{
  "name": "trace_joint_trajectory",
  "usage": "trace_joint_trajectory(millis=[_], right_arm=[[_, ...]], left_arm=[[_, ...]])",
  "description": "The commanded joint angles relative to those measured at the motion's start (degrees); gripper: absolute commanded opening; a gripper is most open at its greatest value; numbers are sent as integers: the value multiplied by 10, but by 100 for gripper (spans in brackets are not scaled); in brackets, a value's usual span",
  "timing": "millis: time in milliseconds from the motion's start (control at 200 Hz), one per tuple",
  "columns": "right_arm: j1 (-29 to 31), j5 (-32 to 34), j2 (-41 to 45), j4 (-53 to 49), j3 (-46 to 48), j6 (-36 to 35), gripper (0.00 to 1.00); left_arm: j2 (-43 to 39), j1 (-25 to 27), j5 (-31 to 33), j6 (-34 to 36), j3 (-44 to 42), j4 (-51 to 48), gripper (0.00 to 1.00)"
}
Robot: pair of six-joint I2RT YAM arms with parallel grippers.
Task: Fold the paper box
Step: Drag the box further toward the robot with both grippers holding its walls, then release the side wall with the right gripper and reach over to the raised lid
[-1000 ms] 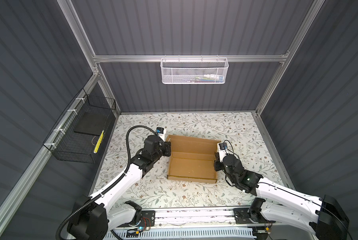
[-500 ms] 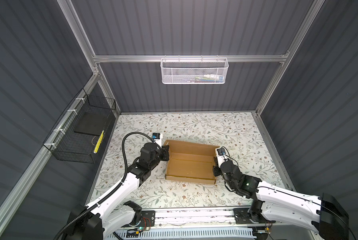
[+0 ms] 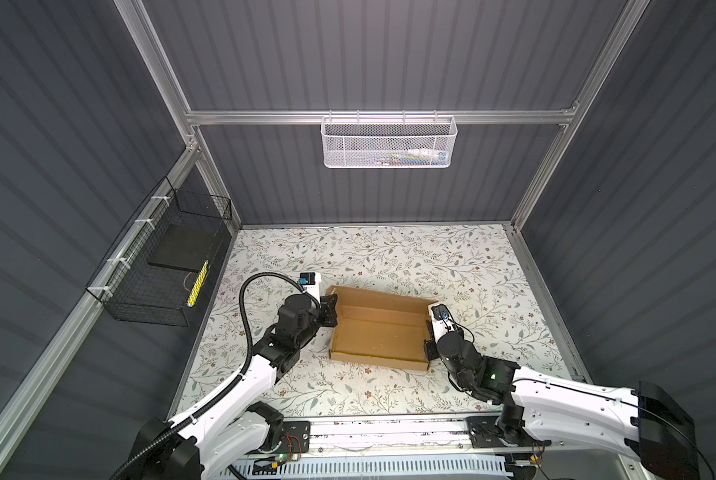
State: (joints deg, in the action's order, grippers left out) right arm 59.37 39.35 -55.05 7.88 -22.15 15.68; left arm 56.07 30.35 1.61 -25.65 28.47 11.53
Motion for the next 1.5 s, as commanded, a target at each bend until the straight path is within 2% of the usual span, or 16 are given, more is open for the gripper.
trace_joint_trajectory(millis=[0, 535, 645, 816, 1036, 1281, 1496], right_arm=[[8, 8, 3, -10, 16, 12, 10], [41, 32, 11, -17, 30, 32, 13], [49, 40, 15, -24, 27, 34, 21], [63, 36, 47, -42, 20, 30, 40], [72, 2, 119, -87, 11, 23, 58], [79, -17, 173, -145, -16, 7, 64], [79, -33, 179, -182, -60, -40, 71]], left_arm=[[-2, 3, 11, -19, -30, -43, 0], [-53, 6, 38, -25, -95, -25, 0], [-64, 5, 43, -23, -100, -28, 0], [-79, 7, 49, -23, -110, -29, 0], [-89, 8, 53, -22, -117, -27, 0], [-93, 8, 53, -24, -124, -20, 0], [-103, 8, 55, -20, -124, -26, 0]])
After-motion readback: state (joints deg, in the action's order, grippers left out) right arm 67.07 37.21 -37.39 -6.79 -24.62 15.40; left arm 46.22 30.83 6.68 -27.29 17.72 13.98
